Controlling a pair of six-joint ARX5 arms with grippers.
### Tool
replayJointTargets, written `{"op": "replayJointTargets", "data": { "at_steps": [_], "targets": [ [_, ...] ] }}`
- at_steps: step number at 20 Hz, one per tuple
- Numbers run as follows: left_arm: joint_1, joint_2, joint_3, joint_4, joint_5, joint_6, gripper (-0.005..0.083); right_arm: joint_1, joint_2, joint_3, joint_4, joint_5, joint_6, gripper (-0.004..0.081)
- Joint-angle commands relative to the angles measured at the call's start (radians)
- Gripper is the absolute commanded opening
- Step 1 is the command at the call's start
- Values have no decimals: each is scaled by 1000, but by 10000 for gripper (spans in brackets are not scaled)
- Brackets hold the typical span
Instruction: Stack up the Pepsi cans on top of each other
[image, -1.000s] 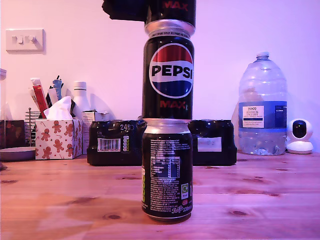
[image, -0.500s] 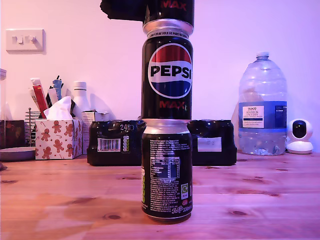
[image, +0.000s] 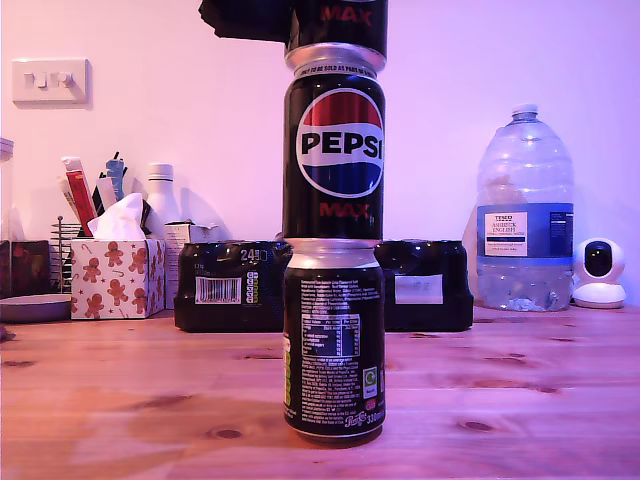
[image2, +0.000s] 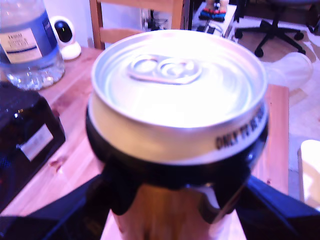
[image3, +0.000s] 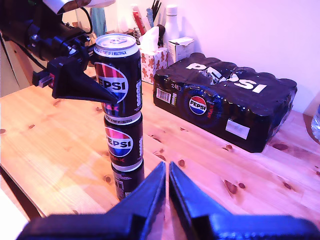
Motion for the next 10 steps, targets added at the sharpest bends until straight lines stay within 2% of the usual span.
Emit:
{"op": "replayJointTargets", "data": {
  "at_steps": [1,10],
  "targets": [
    [-3,-24,-50,47,-6,-1,390,4,4,-17,10,-5,3,-10],
    [-3,-132,-181,202,-44,-56,390,4,4,-17,11,-8,3,-10]
  ]
}}
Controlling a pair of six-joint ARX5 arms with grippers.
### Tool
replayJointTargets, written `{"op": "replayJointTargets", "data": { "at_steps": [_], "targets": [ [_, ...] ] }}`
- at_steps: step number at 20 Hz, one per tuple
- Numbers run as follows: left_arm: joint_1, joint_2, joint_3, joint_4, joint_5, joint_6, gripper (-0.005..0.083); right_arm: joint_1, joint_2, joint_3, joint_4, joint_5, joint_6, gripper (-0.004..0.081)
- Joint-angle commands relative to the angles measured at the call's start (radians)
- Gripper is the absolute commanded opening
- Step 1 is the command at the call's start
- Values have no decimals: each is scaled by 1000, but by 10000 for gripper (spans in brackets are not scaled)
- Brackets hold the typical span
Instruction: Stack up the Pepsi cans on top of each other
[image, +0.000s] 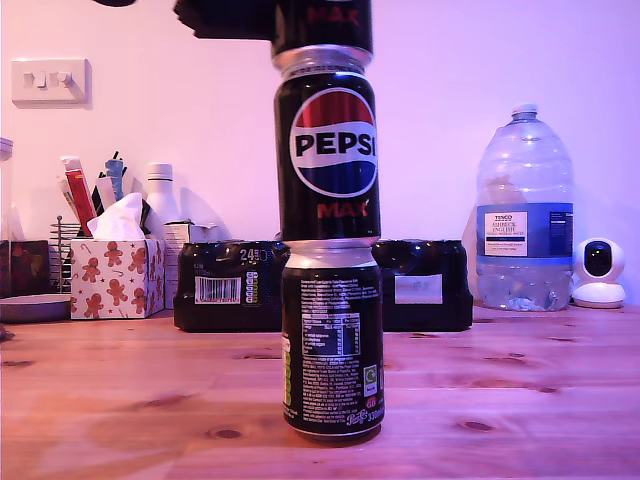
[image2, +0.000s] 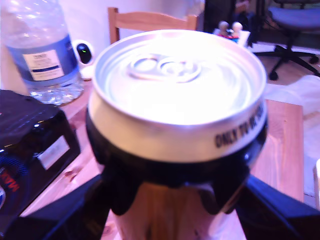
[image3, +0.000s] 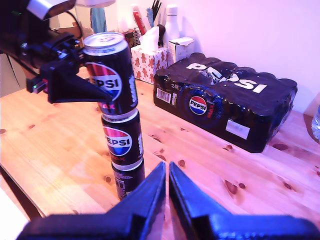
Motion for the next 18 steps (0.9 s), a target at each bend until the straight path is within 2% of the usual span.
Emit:
{"op": "replayJointTargets", "data": {
  "at_steps": [1,4,18],
  "targets": [
    [-3,-20,-14,23,1,-6,390,4,4,-17,12,-7,3,-10],
    [-3,-13,-14,20,1,-8,390,4,4,-17,13,-29,4,-10],
    [-4,7,-13,55,1,-32,389,4,4,-17,19,-30,4,-10]
  ]
}}
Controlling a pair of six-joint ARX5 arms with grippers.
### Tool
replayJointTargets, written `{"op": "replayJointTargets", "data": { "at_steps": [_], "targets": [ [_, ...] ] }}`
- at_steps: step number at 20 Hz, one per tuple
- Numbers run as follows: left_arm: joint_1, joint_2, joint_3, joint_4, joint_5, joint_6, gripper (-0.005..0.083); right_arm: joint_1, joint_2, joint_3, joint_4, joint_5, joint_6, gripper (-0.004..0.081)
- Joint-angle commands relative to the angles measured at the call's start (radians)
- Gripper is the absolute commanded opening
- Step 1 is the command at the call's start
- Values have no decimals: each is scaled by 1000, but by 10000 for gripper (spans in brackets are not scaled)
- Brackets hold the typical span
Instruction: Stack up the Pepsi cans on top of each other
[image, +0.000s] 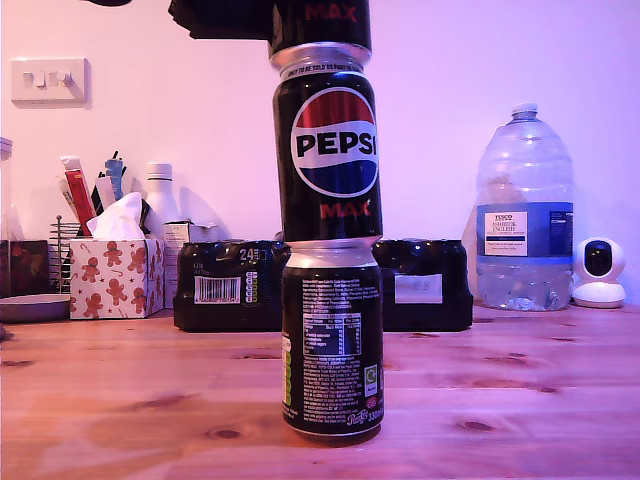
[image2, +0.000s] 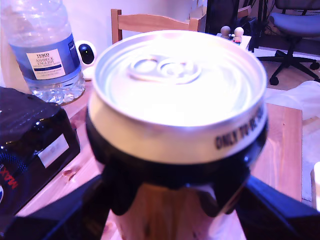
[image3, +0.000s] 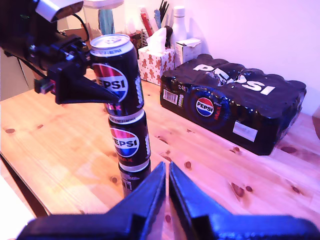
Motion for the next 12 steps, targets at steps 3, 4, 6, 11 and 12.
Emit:
{"op": "replayJointTargets", "data": {
  "at_steps": [3,4,6,11,12],
  "targets": [
    [-7,3,-4,26,0,-5,389,4,4,-17,10,-4,3,-10],
    [-11,3,-3,21,0,-5,389,4,4,-17,10,-4,4,-10],
    [-18,3,0,12,0,-6,389,4,4,-17,10,-4,4,-10],
    [-44,4,12,-13,-23,-2,389,4,4,-17,10,-27,4,-10],
    [-44,4,12,-23,-34,-3,389,4,4,-17,10,-29,4,-10]
  ]
}}
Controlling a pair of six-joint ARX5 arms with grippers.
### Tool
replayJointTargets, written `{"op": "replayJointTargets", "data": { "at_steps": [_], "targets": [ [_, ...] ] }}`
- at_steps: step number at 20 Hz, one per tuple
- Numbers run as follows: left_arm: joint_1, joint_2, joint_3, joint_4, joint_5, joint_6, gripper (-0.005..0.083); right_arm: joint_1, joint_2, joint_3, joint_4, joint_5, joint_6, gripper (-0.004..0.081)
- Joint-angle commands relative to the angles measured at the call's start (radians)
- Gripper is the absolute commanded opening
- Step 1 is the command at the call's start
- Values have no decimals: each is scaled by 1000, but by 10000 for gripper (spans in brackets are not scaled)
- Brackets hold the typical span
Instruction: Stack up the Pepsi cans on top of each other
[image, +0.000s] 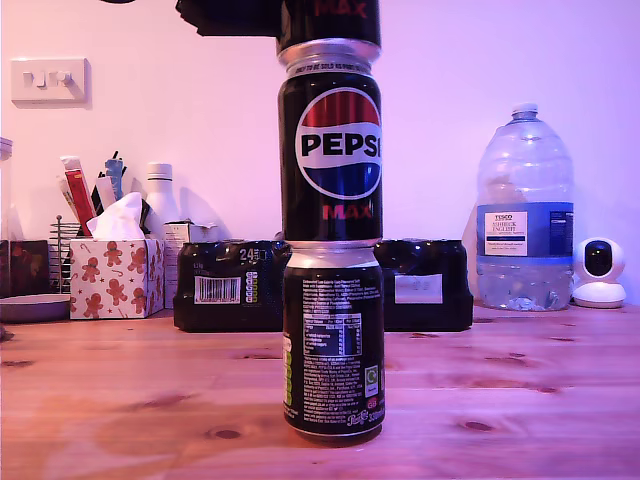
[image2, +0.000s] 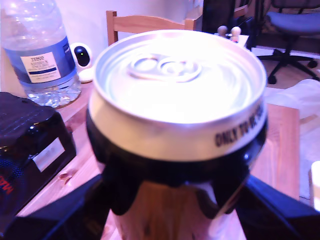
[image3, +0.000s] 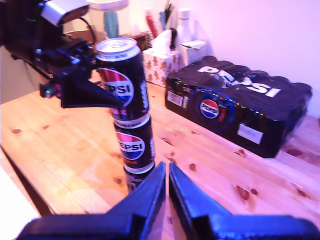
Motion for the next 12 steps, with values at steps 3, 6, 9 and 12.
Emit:
{"op": "replayJointTargets", "data": {
  "at_steps": [3,6,9,12],
  "targets": [
    [-6,4,6,-51,-18,-3,389,4,4,-17,10,-14,4,-10],
    [-6,4,20,-68,-23,-3,389,4,4,-17,9,-33,5,-10],
    [-2,4,40,-98,-23,-3,389,4,4,-17,7,-36,13,-10],
    [-2,5,55,-113,-23,1,389,4,4,-17,7,-52,26,-10]
  ]
}}
